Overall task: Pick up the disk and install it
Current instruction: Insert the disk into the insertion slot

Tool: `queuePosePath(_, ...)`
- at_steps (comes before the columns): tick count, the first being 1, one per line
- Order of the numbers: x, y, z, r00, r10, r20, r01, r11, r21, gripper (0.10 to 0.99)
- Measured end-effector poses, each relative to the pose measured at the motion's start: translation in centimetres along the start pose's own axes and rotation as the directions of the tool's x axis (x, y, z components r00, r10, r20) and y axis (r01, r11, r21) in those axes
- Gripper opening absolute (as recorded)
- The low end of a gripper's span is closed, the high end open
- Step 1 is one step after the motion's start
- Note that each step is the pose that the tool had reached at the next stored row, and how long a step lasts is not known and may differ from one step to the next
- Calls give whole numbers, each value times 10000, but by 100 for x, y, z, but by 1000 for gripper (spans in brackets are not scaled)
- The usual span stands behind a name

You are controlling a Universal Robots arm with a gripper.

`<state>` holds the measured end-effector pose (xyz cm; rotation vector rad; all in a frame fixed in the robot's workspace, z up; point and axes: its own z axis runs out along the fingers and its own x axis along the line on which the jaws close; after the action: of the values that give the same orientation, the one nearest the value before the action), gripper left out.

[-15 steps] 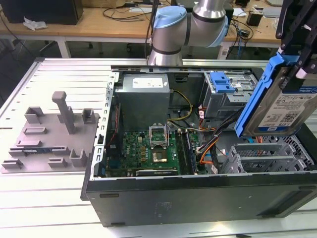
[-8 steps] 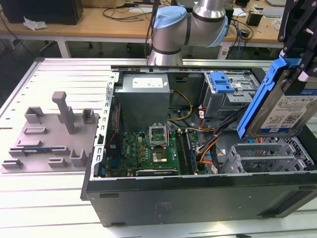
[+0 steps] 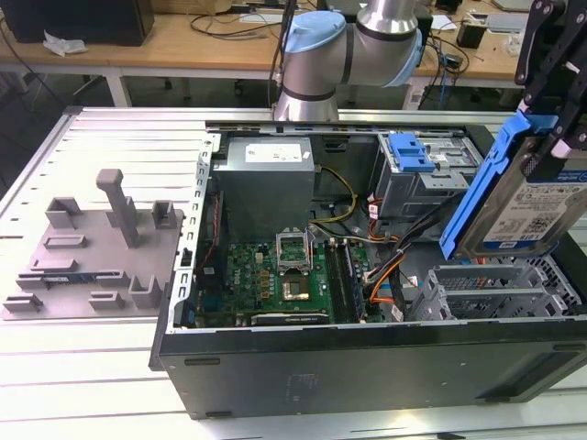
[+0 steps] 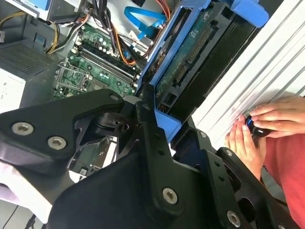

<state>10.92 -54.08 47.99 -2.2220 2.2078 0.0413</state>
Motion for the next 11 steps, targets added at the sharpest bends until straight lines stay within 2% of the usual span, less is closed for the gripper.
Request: queuePosePath(11, 32, -31, 77, 10000, 0, -2, 0, 10000, 0, 365)
